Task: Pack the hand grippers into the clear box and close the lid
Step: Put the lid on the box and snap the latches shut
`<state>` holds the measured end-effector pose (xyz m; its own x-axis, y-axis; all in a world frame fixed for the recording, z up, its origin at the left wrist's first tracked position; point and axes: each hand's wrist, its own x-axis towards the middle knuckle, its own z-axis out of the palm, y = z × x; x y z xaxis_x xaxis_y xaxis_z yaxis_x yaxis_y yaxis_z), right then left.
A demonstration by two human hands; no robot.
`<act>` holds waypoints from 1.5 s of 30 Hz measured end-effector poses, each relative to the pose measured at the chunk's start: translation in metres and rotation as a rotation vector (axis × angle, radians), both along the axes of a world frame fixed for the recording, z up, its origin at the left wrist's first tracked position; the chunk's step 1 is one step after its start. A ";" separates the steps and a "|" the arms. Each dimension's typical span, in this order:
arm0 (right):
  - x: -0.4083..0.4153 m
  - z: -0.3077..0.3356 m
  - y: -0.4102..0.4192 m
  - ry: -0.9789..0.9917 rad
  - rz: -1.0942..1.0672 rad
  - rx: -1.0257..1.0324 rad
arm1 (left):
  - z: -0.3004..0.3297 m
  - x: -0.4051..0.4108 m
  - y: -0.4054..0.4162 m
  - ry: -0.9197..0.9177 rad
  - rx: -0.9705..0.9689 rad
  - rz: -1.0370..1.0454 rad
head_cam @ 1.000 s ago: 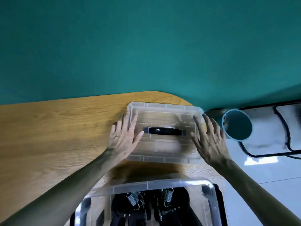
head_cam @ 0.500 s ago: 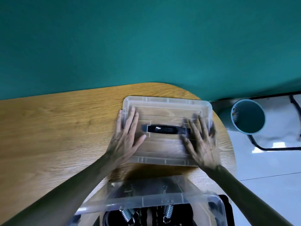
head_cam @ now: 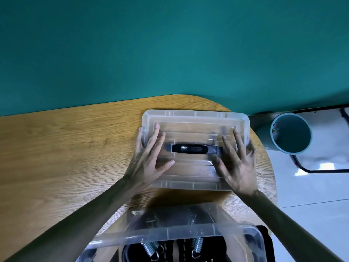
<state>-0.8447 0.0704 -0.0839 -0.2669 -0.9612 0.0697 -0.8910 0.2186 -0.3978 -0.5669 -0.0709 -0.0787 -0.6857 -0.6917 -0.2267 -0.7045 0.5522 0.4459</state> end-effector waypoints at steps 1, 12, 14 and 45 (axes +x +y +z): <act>0.001 0.001 0.000 0.004 -0.002 -0.015 | 0.001 -0.002 -0.001 -0.009 -0.001 0.006; 0.006 -0.004 0.004 -0.010 0.010 -0.064 | 0.005 -0.008 -0.004 -0.032 -0.090 0.022; 0.006 -0.005 0.006 -0.012 0.009 -0.071 | 0.005 -0.010 -0.005 -0.024 -0.102 0.031; -0.011 0.108 -0.026 0.001 -0.004 -0.262 | 0.138 -0.037 -0.019 -0.043 -0.225 0.254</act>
